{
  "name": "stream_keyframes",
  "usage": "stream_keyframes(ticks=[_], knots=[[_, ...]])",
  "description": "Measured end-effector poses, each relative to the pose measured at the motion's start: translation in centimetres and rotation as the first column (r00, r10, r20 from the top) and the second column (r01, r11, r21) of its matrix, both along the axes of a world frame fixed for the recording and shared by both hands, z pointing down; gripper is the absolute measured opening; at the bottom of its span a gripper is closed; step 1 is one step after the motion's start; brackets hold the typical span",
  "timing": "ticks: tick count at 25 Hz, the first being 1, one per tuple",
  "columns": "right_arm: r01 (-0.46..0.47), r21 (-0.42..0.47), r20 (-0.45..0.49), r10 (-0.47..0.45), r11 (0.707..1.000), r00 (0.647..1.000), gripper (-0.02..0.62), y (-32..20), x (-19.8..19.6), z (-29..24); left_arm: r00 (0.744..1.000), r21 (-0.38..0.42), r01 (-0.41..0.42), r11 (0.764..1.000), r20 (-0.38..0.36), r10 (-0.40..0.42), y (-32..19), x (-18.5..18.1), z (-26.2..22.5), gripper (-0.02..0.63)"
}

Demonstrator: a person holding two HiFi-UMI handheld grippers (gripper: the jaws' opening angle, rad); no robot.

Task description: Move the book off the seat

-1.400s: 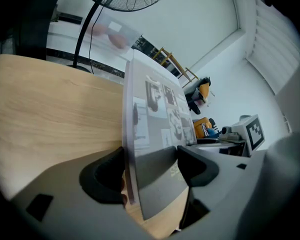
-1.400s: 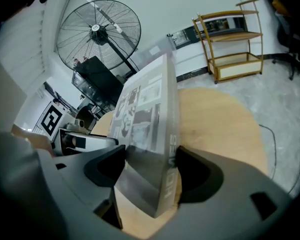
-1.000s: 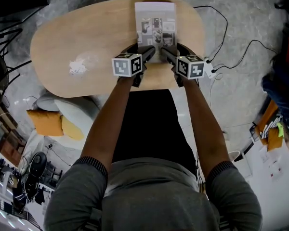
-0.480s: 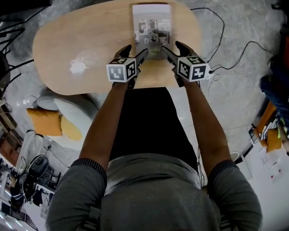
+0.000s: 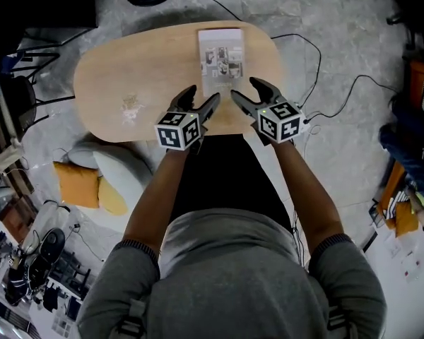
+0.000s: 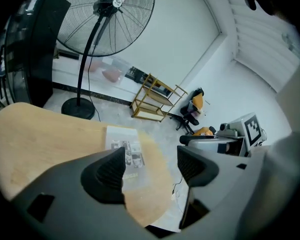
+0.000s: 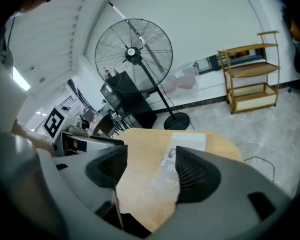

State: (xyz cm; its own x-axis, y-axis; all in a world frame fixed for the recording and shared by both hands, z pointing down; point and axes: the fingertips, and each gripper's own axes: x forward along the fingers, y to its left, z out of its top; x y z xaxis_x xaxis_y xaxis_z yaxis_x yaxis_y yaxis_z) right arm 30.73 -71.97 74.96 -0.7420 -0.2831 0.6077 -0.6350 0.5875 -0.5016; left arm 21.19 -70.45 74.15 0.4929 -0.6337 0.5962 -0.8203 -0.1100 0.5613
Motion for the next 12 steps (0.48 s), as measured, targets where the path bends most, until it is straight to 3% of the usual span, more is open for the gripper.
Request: stream_keyframes(ticks=[6,12], knots=[[0.071,0.097,0.052,-0.076,0.993,0.996,0.298,1.1,-0.4,-8.3,0.999,0.119,-0.013,0.993,0.035,0.009,0.8,0.7,-9.2,0.348],[0.143,0.224,0.080,-0.165,0.964,0.983,0.290,0.9,-0.3,-16.5,0.998,0.252,0.003,0.968,0.054,-0.017,0.5,1.0,-18.3,0.345]])
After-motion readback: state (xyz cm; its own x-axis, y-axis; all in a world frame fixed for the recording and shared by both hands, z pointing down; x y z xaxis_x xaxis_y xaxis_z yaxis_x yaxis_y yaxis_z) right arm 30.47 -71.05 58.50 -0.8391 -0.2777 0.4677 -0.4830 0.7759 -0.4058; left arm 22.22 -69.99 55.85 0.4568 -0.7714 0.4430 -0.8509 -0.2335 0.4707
